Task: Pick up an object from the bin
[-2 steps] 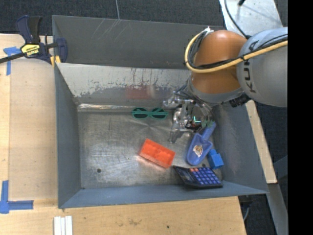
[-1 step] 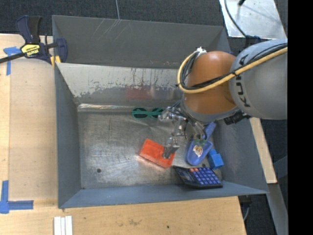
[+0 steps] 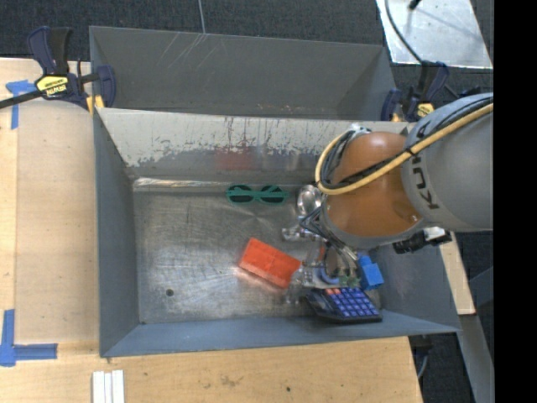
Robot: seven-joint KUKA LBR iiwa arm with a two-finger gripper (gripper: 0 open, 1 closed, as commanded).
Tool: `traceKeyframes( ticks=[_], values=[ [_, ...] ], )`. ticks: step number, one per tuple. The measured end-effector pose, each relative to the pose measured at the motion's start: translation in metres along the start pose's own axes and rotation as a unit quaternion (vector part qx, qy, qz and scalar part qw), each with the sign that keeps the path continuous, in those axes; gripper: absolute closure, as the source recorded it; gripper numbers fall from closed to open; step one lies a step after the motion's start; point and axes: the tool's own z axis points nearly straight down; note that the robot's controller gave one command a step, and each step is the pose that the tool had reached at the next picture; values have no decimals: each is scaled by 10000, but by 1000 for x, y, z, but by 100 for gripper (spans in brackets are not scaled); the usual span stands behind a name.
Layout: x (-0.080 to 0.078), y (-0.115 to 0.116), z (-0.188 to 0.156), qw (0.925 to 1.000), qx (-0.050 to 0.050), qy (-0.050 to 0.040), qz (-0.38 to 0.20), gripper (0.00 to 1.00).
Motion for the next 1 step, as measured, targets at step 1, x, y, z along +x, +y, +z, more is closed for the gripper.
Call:
traceKeyframes(
  ticks=[1],
  values=[
    [11,36,14,9978,1,-105,-653,100]
  ],
)
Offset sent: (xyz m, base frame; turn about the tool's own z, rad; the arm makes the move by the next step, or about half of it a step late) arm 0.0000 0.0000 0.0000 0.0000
